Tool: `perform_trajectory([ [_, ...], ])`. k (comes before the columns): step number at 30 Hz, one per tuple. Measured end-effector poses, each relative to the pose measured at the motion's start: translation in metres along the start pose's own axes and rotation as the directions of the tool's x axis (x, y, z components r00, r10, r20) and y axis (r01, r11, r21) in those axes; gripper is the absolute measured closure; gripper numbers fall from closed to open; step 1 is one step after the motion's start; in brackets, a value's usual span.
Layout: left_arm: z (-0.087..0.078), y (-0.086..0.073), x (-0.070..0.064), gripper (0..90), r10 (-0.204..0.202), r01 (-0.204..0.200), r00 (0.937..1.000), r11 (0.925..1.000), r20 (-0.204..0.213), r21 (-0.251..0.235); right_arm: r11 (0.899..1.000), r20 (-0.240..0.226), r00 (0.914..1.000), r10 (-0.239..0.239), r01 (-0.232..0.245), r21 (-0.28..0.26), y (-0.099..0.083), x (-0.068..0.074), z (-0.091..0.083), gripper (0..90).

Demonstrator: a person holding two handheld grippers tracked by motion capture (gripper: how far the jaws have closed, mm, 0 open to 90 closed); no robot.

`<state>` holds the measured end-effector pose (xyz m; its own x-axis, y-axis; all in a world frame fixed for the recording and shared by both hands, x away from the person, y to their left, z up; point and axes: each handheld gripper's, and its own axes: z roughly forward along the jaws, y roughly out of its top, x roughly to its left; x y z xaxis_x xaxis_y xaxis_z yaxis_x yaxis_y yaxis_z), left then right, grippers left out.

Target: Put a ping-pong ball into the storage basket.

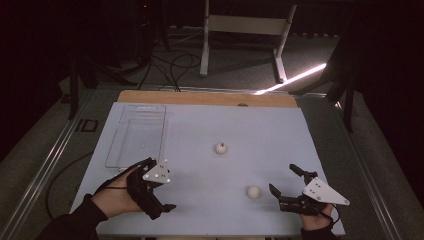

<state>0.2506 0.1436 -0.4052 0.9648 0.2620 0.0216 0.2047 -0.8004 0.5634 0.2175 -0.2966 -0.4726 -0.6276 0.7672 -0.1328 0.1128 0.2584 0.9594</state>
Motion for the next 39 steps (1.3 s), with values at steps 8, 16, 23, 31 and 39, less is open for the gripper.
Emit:
perform_trajectory([
  [8,0.010,0.014,0.002,0.3,0.031,-0.032,0.9993,0.9987,0.020,0.039,1.000,0.001,1.0000,-0.002,0.002,0.003,0.000,0.000,0.000,9.1],
  [16,0.020,0.030,0.003,0.3,0.053,-0.055,0.9977,0.9972,0.042,0.050,1.000,0.001,1.0000,-0.001,0.001,0.009,-0.001,0.000,0.001,9.1],
  [23,0.030,0.042,0.004,0.3,0.058,-0.061,0.9961,0.9968,0.067,0.051,1.000,0.001,1.0000,0.002,-0.002,0.010,-0.001,0.000,0.002,9.1],
  [31,0.038,0.055,0.005,0.3,0.069,-0.073,0.9944,0.9957,0.081,0.056,1.000,-0.009,0.9999,0.005,-0.005,0.009,-0.001,0.001,0.002,9.1],
  [39,0.046,0.070,0.005,0.3,0.071,-0.077,0.9919,0.9958,0.105,0.050,1.000,-0.002,1.0000,0.003,-0.003,0.007,-0.001,0.000,0.002,9.0],
])
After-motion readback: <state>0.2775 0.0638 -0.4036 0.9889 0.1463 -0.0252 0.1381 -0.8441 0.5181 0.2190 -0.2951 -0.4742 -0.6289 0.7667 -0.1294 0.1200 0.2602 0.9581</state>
